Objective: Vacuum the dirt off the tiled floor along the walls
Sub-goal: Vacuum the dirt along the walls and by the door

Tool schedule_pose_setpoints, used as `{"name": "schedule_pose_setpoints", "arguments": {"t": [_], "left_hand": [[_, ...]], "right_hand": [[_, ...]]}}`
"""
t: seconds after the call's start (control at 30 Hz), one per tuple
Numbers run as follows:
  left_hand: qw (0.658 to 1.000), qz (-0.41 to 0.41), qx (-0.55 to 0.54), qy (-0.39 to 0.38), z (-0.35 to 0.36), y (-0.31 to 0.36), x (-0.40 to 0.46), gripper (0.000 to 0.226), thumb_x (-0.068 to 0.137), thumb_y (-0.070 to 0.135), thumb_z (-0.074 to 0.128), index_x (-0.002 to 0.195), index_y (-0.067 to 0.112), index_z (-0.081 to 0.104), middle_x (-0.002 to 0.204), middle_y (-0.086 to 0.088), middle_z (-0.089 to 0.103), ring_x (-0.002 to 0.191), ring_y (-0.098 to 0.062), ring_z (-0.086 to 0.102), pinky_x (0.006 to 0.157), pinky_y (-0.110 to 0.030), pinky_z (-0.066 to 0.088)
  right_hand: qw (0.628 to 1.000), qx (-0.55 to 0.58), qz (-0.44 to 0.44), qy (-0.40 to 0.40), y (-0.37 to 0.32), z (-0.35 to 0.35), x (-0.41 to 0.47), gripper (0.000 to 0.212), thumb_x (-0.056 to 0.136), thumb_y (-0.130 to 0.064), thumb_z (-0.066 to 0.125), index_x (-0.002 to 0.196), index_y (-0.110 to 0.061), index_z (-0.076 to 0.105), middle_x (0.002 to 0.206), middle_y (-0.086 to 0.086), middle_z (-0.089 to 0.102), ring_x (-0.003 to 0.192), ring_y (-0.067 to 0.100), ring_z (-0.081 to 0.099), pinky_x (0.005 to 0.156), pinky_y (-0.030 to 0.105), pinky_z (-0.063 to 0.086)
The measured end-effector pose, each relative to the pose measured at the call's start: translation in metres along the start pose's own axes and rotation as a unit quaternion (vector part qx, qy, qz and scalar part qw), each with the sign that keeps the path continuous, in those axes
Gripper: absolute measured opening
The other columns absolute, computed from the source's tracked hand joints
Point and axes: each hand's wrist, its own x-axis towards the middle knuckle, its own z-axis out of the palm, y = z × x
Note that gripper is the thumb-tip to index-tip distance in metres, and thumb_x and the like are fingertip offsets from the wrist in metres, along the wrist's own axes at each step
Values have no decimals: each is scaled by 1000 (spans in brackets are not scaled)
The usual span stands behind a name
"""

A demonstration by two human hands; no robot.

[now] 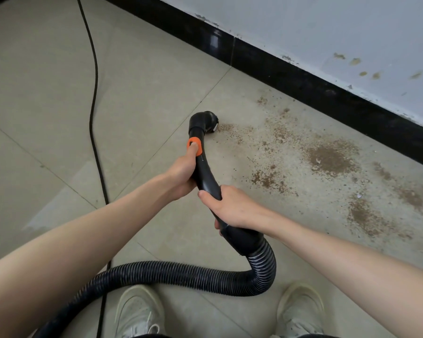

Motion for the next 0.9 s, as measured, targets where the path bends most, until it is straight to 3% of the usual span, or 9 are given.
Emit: {"name": "schedule_pose_setpoints", "arguments": {"t": [0.27,0.4,0.53,0.7,0.9], "left_hand": [[998,11,50,-43,20,-5,4,40,99,45,36,87,9,48,78,-4,47,69,-16,49,64,-26,45],[995,14,76,-67,37,-6,6,39,100,44,35,88,9,47,76,-3,47,67,-15,49,60,-26,44],[991,11,104,-86,56,-7,11,39,98,47,37,87,11,48,76,-2,48,67,-15,50,61,-26,45],[988,6,123,-99,75,-9,17,40,97,48,39,88,11,50,76,-4,49,67,-15,51,59,-26,45],[990,21,109,-83,63,-1,21,40,98,48,38,87,12,49,75,-3,50,66,-14,52,58,-25,45]], "right_hand": [[999,23,14,25,19,-3,-6,41,95,-56,40,82,-18,45,53,-3,68,45,8,62,71,34,56],[998,58,23,31,30,-13,-13,41,94,-57,41,82,-18,45,56,0,69,54,18,67,75,42,58],[995,83,26,58,41,-19,-19,41,96,-55,42,81,-17,45,57,3,70,45,11,63,71,36,56],[991,102,35,85,51,-26,-22,41,95,-53,44,80,-15,45,56,6,68,46,14,65,66,33,54],[994,90,17,56,40,-34,-15,43,97,-52,43,77,-15,44,56,5,68,46,12,64,61,31,52]]}}
